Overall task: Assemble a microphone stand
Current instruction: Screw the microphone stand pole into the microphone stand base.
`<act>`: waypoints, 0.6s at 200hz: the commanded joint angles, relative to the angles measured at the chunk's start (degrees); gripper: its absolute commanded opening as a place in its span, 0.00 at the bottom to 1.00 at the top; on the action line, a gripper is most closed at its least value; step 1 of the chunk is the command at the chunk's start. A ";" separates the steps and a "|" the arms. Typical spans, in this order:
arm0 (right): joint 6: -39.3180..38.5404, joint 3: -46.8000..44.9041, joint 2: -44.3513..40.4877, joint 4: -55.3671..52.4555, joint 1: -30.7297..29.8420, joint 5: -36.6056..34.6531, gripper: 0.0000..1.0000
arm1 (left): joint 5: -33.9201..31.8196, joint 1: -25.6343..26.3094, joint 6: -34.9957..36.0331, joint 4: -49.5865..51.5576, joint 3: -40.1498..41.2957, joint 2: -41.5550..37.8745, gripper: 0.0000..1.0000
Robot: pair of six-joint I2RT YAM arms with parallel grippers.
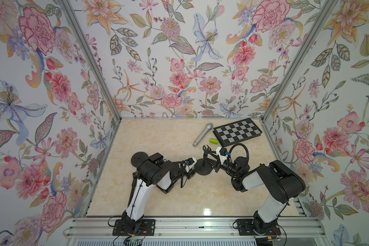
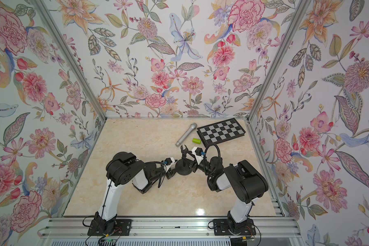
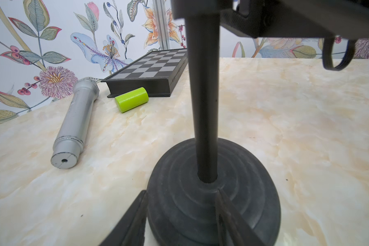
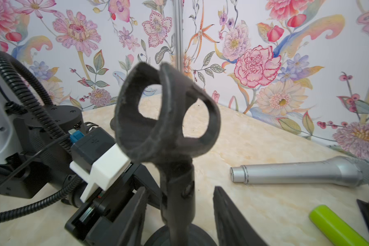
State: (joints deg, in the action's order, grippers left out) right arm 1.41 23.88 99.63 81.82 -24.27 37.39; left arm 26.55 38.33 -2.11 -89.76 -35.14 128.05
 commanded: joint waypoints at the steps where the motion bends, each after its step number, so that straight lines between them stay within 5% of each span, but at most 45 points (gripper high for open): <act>1: -1.30 3.13 -0.44 -4.87 1.03 12.67 0.54 | -0.75 0.21 1.32 3.46 1.21 1.57 0.52; 31: -4.35 8.15 0.52 -13.65 1.33 15.60 0.42 | -0.27 0.00 1.40 3.40 0.75 1.87 0.52; 71: -3.18 8.90 1.62 -13.77 1.01 6.66 0.03 | -0.23 0.17 1.41 3.58 0.55 2.10 0.52; 95: -1.46 5.26 1.53 -8.60 -1.70 -8.12 0.00 | -1.32 0.18 1.60 5.65 0.35 1.45 0.52; 120: 3.66 1.70 2.13 -4.39 -8.72 -35.69 0.00 | -1.60 0.18 1.66 5.65 -0.12 2.06 0.52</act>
State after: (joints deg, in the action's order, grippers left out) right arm 0.36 28.82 99.98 76.42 -27.77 31.29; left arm 26.11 38.28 -2.11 -89.82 -35.20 128.05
